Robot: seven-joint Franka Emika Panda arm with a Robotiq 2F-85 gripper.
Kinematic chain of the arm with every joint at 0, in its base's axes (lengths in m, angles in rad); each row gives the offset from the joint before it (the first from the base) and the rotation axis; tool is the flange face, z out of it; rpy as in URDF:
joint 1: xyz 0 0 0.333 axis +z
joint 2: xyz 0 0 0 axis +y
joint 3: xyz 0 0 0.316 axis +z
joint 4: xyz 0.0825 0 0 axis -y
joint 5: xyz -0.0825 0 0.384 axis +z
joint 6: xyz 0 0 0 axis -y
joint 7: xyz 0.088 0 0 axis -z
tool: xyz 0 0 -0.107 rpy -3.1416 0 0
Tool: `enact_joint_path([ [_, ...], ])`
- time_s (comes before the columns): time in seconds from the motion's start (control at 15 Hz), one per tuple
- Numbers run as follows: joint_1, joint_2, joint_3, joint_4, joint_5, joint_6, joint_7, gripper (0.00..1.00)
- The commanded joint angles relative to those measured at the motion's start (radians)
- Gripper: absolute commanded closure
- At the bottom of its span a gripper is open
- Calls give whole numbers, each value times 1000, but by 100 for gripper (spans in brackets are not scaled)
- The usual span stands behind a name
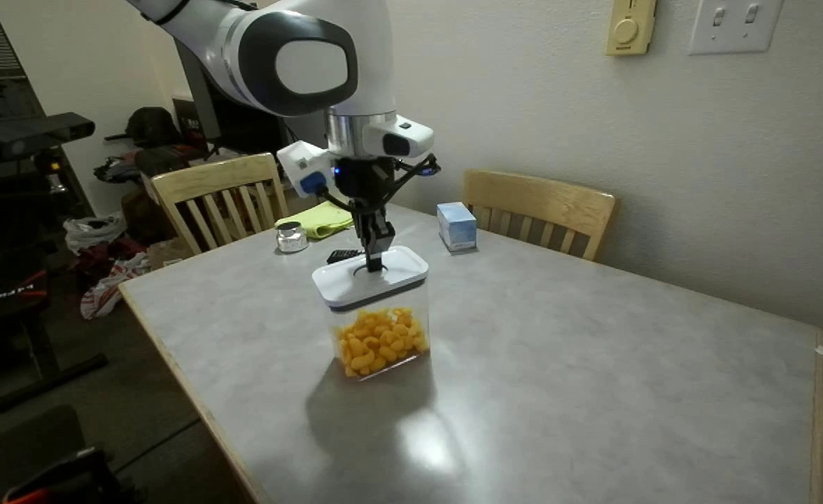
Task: Press the button on the lid then put the lid on the table
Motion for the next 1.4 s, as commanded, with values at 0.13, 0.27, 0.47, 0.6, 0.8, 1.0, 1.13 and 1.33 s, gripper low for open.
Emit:
enact_joint_path([
  [0.13,2,9,-14,-55,-11,-15,-15,100],
  [0.27,3,-20,-18,-55,-25,-36,-15,100],
  [0.47,-1,-57,-24,-59,-40,-72,-18,100],
  [0.6,-4,-73,-28,-61,-40,-79,-22,100],
  [0.8,-4,-98,-31,-52,-44,-82,-23,67],
  [1.0,0,-119,-31,-44,-60,-93,-20,45],
  [1.13,0,-134,-31,-49,-69,-93,-16,31],
  [1.33,-1,-149,-29,-69,-64,-83,-11,11],
])
